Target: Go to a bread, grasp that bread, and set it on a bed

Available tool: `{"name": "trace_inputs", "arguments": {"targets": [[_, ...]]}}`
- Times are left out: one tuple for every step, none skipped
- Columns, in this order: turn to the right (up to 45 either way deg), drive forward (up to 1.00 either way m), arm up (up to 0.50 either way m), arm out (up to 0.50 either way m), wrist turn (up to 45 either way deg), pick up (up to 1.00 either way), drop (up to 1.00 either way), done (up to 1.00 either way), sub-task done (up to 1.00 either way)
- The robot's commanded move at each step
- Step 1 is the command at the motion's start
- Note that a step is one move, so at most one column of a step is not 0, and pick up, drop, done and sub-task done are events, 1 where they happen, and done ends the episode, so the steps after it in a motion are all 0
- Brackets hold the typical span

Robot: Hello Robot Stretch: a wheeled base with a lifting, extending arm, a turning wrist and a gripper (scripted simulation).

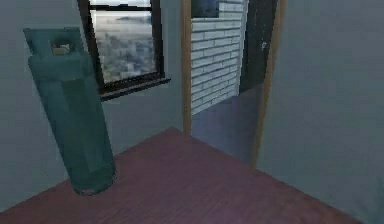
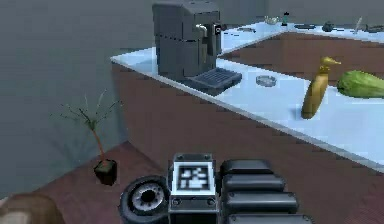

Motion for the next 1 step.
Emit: {"name": "trace_inputs", "arguments": {"targets": [[0.0,1.00,0.00,0.00,0.0,0.00,0.00,0.00,0.00]]}}
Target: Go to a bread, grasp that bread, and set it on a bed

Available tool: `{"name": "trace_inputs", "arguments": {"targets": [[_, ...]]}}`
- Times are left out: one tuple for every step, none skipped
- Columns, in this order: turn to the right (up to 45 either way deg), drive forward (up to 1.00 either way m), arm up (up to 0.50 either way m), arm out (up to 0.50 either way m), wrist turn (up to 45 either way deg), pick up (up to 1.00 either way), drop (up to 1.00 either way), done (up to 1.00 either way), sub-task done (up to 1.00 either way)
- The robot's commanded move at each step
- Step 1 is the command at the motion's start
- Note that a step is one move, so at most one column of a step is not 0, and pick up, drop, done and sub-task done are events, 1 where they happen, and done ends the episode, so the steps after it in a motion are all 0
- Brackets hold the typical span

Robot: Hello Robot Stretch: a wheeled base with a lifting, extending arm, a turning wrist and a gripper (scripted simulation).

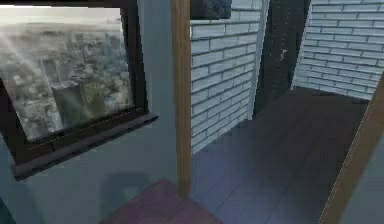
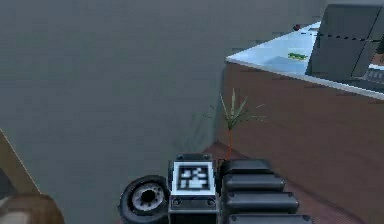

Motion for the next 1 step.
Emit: {"name": "trace_inputs", "arguments": {"targets": [[3.0,0.00,0.00,0.00,0.0,0.00,0.00,0.00,0.00]]}}
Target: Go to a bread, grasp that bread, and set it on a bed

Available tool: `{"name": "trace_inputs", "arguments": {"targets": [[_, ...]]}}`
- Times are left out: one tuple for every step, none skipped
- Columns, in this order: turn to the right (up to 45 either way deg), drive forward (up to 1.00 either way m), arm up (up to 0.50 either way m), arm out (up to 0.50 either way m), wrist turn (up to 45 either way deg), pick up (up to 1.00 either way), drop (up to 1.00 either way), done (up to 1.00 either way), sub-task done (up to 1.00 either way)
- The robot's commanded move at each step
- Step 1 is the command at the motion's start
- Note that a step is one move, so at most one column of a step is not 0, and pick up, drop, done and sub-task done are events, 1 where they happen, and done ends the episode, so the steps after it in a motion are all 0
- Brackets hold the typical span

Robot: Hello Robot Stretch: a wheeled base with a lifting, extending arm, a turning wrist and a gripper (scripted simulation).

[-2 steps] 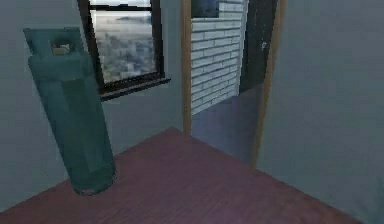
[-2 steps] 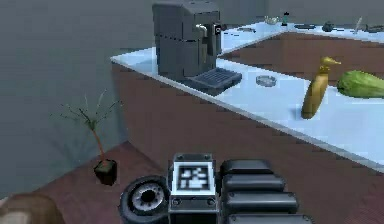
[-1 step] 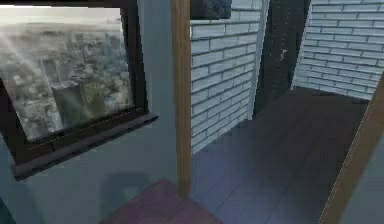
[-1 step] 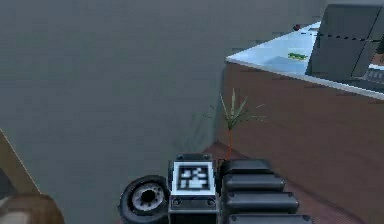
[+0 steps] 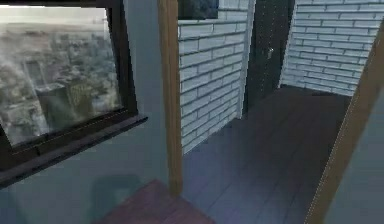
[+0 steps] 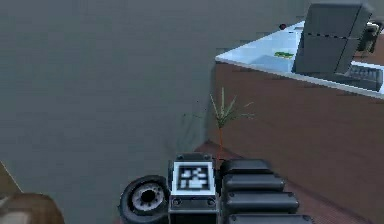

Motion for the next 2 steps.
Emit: {"name": "trace_inputs", "arguments": {"targets": [[0.0,0.80,0.00,0.00,0.0,0.00,0.00,0.00,0.00],[39.0,0.00,0.00,0.00,0.0,0.00,0.00,0.00,0.00]]}}
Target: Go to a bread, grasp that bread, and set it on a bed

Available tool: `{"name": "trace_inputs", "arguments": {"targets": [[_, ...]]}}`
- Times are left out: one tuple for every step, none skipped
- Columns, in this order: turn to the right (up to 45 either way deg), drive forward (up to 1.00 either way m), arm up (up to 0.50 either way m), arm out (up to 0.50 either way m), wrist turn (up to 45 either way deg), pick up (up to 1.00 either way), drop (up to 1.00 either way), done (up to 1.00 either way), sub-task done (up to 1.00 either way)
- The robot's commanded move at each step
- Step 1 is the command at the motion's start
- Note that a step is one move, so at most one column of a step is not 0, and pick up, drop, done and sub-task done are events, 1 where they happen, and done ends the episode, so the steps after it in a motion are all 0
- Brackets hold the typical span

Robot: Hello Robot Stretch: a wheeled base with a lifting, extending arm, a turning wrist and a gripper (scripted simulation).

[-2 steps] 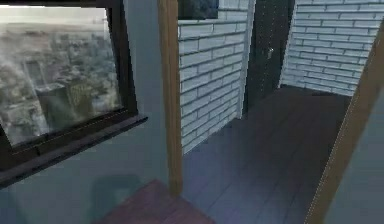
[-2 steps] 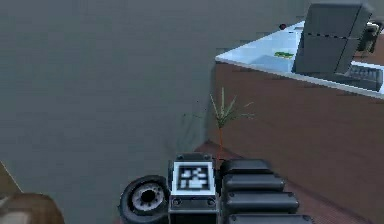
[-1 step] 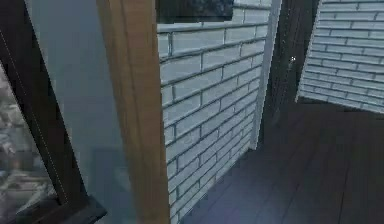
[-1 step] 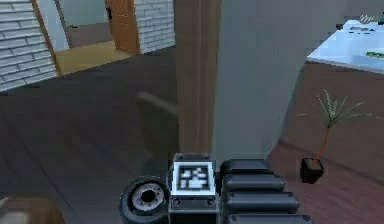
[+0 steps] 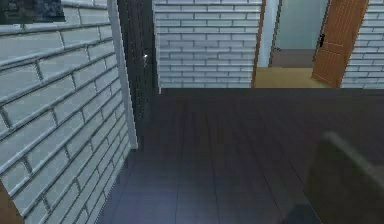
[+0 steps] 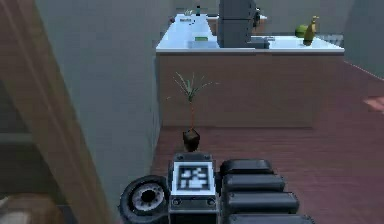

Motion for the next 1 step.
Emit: {"name": "trace_inputs", "arguments": {"targets": [[0.0,0.45,0.00,0.00,0.0,0.00,0.00,0.00,0.00]]}}
